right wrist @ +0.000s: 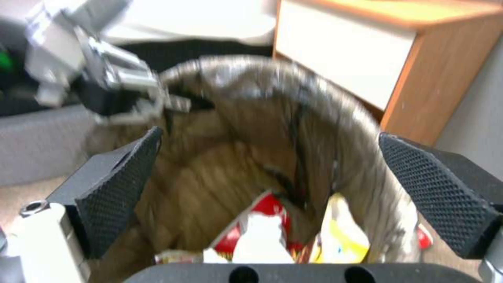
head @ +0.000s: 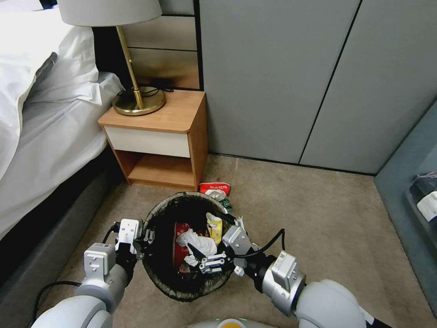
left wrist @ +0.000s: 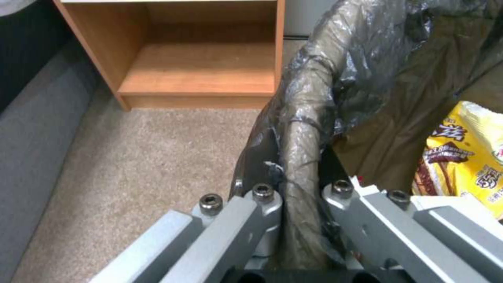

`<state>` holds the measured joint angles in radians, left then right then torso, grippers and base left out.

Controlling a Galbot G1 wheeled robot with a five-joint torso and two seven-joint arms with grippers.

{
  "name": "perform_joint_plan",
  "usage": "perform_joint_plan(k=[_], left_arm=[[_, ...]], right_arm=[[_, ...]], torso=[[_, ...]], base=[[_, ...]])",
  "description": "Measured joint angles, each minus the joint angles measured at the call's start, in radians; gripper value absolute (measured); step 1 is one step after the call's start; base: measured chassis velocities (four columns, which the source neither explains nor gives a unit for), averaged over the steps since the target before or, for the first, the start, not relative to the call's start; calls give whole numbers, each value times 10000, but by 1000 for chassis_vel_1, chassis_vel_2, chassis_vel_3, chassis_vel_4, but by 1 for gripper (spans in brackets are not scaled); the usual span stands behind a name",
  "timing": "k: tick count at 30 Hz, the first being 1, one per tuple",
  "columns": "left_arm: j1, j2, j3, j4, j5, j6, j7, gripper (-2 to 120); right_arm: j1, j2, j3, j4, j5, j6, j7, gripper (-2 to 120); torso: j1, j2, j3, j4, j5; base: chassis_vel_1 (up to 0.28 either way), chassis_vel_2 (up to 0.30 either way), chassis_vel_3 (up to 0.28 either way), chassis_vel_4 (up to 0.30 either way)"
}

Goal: Pick up the trash bin, then pick up the garbage from the floor and place it into the trash bin.

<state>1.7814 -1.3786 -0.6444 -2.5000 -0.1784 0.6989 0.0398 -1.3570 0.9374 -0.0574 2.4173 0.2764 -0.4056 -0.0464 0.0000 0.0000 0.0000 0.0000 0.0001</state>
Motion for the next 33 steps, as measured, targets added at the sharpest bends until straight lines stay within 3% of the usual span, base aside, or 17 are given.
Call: perform_joint_plan(k=[8, 12, 19, 26, 33], left_arm=[[-45, 81, -75, 0, -108, 39, 1, 1], [-80, 102, -130, 0, -212, 52, 4, 1], [-114, 159, -212, 0, -378, 54, 4, 1], [-126, 207, -282, 0, -583, 58, 7, 1], [-172, 253, -375, 0, -842, 58, 32, 1]], right_arm=[[-452, -219, 1514, 809, 741, 305, 93, 100], [-678, -266, 2352, 875, 1153, 716, 1058, 100], [-1158, 302, 4143, 841, 1379, 1118, 1641, 100], [-2361, 1234, 5548, 851, 1608, 1514, 2064, 100], [-3786, 3151, 6265, 637, 248, 2226, 1980, 100]], torso=[[-1, 0, 0, 0, -1], [0, 0, 0, 0, -1], [0, 0, 0, -1, -1], [-1, 0, 0, 1, -2], [-1, 0, -1, -2, -5]], base=[[0, 0, 0, 0], [0, 0, 0, 0], [0, 0, 0, 0], [0, 0, 0, 0], [0, 0, 0, 0]])
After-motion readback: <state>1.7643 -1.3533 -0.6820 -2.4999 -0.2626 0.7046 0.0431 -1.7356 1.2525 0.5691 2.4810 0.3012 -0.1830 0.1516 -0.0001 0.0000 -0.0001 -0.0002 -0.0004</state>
